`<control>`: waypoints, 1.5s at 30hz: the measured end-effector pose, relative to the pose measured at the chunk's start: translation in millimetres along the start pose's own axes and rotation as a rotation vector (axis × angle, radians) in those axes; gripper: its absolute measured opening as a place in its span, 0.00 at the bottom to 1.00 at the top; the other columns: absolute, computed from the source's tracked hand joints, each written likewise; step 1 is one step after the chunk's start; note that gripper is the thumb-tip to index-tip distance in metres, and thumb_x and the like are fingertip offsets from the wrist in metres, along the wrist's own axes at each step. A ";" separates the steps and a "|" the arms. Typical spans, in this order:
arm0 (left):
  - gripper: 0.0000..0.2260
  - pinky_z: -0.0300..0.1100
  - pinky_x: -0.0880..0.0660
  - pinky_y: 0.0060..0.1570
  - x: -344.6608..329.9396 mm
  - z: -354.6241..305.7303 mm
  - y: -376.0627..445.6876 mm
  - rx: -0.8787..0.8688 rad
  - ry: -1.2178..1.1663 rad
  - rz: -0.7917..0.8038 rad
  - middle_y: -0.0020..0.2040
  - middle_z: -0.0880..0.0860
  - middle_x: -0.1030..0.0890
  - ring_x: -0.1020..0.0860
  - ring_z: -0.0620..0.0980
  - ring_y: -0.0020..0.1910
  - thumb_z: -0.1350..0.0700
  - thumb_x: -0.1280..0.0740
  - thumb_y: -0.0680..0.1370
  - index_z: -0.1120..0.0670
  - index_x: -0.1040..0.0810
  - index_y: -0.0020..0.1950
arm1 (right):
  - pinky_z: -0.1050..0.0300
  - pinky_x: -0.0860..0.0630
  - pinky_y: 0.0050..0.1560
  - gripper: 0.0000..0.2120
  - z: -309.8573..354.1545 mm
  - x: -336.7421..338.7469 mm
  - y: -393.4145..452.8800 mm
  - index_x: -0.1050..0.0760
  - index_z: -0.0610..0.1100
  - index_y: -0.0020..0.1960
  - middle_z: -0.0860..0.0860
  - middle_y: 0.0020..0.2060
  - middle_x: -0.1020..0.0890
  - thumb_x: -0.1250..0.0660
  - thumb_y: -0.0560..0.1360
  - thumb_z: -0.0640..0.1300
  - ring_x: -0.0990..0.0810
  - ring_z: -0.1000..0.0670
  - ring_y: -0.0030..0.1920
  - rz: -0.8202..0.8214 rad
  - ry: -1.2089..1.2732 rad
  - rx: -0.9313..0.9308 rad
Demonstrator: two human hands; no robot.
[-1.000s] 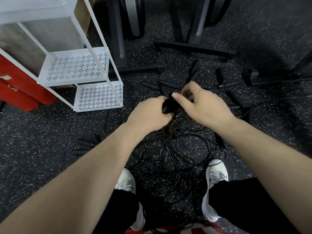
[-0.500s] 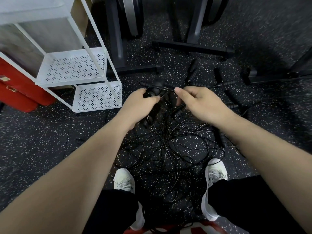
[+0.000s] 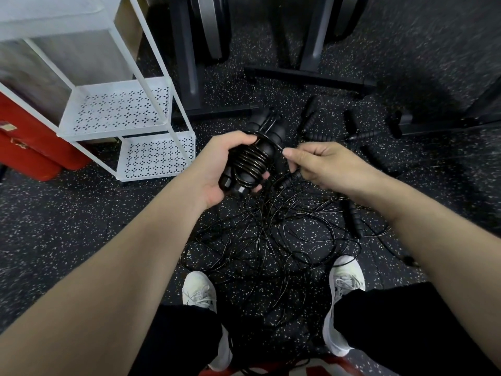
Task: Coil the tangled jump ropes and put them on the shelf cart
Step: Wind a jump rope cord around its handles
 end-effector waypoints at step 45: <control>0.21 0.39 0.23 0.25 -8.3 -1.2 -20.2 0.108 0.264 0.251 0.38 0.53 0.16 0.18 0.52 0.32 0.45 0.34 0.71 0.57 0.26 0.58 | 0.58 0.30 0.36 0.17 -16.7 10.7 -0.8 0.15 0.50 0.41 0.50 0.28 0.30 0.28 0.69 0.63 0.32 0.49 0.31 0.106 -0.079 -0.091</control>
Point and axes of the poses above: each hand's wrist, its own y-axis towards the middle knuckle, its own x-axis out of the back of the hand, z = x × y, the point moved 7 cm from there along y, towards the middle knuckle
